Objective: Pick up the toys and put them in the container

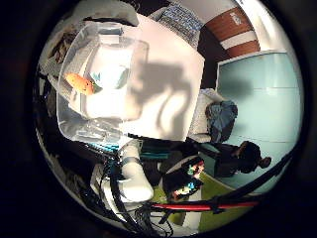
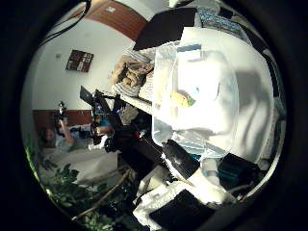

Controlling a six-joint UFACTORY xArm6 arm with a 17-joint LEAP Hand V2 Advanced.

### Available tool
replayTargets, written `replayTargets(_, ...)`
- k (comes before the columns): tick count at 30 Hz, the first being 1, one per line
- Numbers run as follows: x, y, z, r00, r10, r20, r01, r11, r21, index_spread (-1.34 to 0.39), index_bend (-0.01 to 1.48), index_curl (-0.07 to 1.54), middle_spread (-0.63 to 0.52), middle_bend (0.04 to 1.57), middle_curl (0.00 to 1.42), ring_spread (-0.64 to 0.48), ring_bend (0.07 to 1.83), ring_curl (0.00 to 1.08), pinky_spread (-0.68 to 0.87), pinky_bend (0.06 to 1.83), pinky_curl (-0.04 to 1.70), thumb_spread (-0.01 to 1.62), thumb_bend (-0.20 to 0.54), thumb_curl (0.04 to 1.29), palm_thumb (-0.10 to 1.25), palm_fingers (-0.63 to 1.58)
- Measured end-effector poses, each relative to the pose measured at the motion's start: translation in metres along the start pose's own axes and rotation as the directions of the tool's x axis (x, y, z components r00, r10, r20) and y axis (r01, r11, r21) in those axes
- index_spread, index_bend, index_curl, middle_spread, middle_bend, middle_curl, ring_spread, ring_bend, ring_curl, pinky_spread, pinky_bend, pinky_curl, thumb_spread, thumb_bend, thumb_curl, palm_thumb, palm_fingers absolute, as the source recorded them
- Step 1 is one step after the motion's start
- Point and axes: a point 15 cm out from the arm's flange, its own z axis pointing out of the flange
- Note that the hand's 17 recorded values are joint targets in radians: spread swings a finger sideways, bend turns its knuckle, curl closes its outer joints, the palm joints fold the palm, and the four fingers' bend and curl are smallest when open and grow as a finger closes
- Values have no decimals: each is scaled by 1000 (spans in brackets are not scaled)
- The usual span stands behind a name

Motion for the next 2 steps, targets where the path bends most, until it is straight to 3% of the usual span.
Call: replayTargets(2,12,9,6,1000,23,-3,-23,1000,-6,-462,174,265,62,194,353,180,655,282,441,816,493,1138,-20,331,612,55)
